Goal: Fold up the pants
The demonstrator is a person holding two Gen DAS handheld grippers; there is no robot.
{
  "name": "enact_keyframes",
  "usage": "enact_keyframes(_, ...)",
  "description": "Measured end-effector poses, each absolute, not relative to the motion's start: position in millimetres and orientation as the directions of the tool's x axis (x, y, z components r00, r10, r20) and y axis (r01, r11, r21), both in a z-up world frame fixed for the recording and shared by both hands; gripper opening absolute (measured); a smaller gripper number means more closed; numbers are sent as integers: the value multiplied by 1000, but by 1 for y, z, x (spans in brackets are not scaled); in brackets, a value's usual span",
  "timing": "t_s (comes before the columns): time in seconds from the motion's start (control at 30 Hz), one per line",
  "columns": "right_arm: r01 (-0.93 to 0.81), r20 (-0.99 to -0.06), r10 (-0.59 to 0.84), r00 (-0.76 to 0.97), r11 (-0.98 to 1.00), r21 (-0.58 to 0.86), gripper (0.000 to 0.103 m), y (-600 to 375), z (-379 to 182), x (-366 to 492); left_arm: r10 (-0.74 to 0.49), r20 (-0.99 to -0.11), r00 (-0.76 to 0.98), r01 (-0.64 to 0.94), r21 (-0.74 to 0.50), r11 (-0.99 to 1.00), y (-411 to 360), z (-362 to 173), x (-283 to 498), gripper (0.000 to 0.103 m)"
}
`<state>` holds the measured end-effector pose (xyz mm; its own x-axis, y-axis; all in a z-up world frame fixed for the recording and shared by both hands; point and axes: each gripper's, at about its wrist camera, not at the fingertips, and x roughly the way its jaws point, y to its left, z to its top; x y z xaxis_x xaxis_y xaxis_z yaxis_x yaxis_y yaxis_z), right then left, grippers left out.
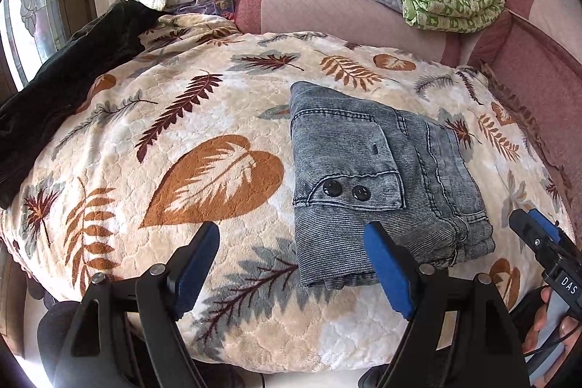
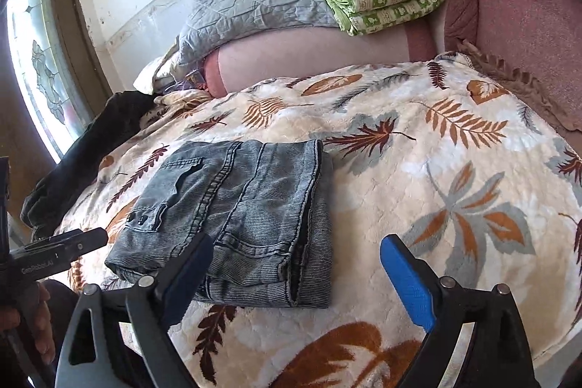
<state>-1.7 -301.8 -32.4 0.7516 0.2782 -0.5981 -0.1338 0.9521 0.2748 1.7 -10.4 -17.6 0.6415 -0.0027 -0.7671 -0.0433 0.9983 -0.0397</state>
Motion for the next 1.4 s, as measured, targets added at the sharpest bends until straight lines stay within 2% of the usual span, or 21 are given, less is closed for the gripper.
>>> enact_keyframes(0.23, -122, -614, 290, 734, 946, 300, 95, -305, -38, 0, 6, -763, 646, -47, -32, 998, -8, -19, -2, 82)
enact_keyframes(0.37, -107, -620, 293, 728, 942, 319, 95, -308, -40, 1, -5, -771, 637, -74, -68, 995, 6, -26, -4, 82)
enact_keyframes(0.77, -73, -638, 388, 665, 884, 462, 95, -320, -53, 13, -41, -789, 613, -110, -136, 985, 31, -42, 4, 82)
enact_keyframes(0.87, -58, -645, 497, 581, 815, 576, 95, -332, -58, 37, -124, -777, 617, -51, -196, 979, 33, -34, 20, 82)
enact_keyframes(1.03, 36, -626, 607, 489, 704, 710, 95, -354, -72, 98, -326, -763, 559, -34, -413, 910, 43, -37, 66, 82)
enact_keyframes(1.13, 42, -646, 651, 399, 691, 722, 95, -340, -86, 126, -433, -742, 512, 8, -500, 866, 33, -45, 90, 82)
enact_keyframes(1.23, 69, -701, 627, 339, 727, 684, 94, -325, -99, 141, -453, -776, 438, -17, -511, 859, 23, -63, 111, 82)
enact_keyframes(1.27, 52, -712, 617, 334, 742, 668, 92, -320, -98, 144, -468, -783, 410, -27, -524, 852, 21, -72, 117, 82)
enact_keyframes(1.3, 31, -729, 606, 318, 762, 647, 85, -314, -96, 146, -467, -792, 392, -38, -522, 852, 19, -79, 120, 81)
enact_keyframes(1.33, 22, -739, 607, 292, 768, 640, 48, -309, -97, 149, -450, -795, 406, -32, -504, 863, 17, -80, 121, 65)
enact_keyframes(1.37, 26, -758, 592, 273, 784, 621, 31, -306, -98, 150, -454, -790, 412, -3, -500, 866, 13, -78, 121, 37)
enact_keyframes(1.4, 0, -770, 579, 269, 799, 601, 30, -302, -97, 150, -456, -789, 412, 9, -497, 868, 10, -76, 120, 36)
